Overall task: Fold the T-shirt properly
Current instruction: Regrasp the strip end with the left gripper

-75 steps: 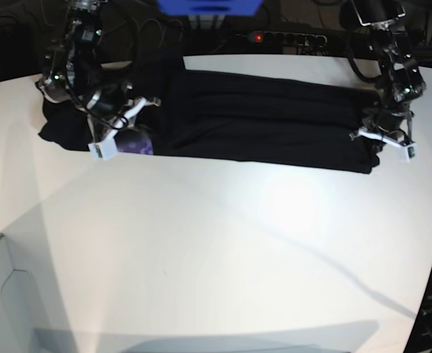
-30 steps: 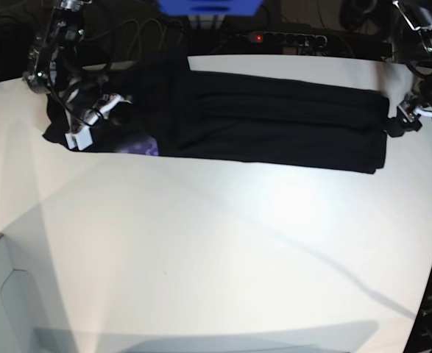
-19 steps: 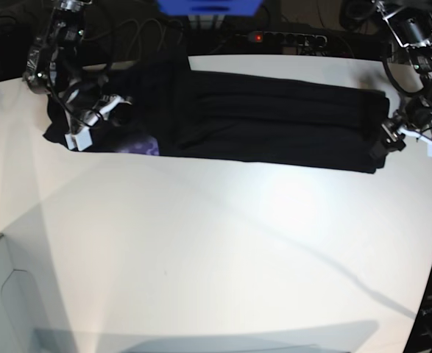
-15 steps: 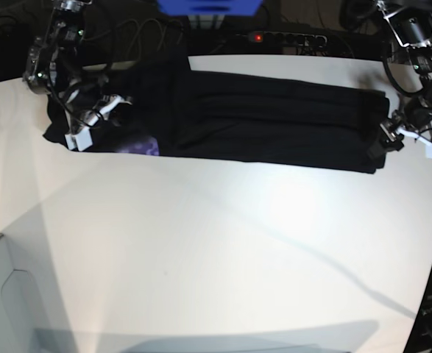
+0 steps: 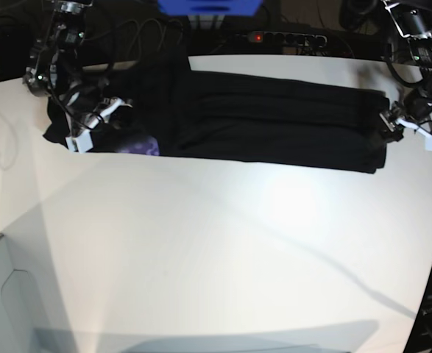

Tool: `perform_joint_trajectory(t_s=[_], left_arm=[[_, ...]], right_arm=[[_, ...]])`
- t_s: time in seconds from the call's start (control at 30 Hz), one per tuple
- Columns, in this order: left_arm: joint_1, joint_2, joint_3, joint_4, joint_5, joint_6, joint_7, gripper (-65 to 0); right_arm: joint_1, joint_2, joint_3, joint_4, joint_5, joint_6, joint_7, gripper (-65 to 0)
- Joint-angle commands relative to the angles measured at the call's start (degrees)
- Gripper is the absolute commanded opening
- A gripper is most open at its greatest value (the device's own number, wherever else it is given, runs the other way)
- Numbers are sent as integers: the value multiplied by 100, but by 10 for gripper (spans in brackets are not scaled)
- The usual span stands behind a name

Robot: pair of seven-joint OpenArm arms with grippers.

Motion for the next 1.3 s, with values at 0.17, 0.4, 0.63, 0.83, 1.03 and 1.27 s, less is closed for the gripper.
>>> perform_joint_trajectory(t_s=[0.17,0.4,0.63,0.83,1.03,1.27], left_arm=[[180,80,501,-116,734,360,727,-2],[180,159,536,-116,769,369,780,-2],[320,229,818,253,778,369,736,-2],[364,326,871,561,787,378,780,-2],[479,300,853,579,787,378,727,-17],[479,300,844,579,743,316,718,-326]], right_arm=[[36,41,31,95,103,-22,78,-650],[36,41,39,95,103,-22,78,-650],[45,41,39,95,103,-22,78,-650],[45,41,39,95,103,-22,78,-650],[45,41,39,95,103,-22,78,-650],[45,41,22,95,103,-22,78,-650]])
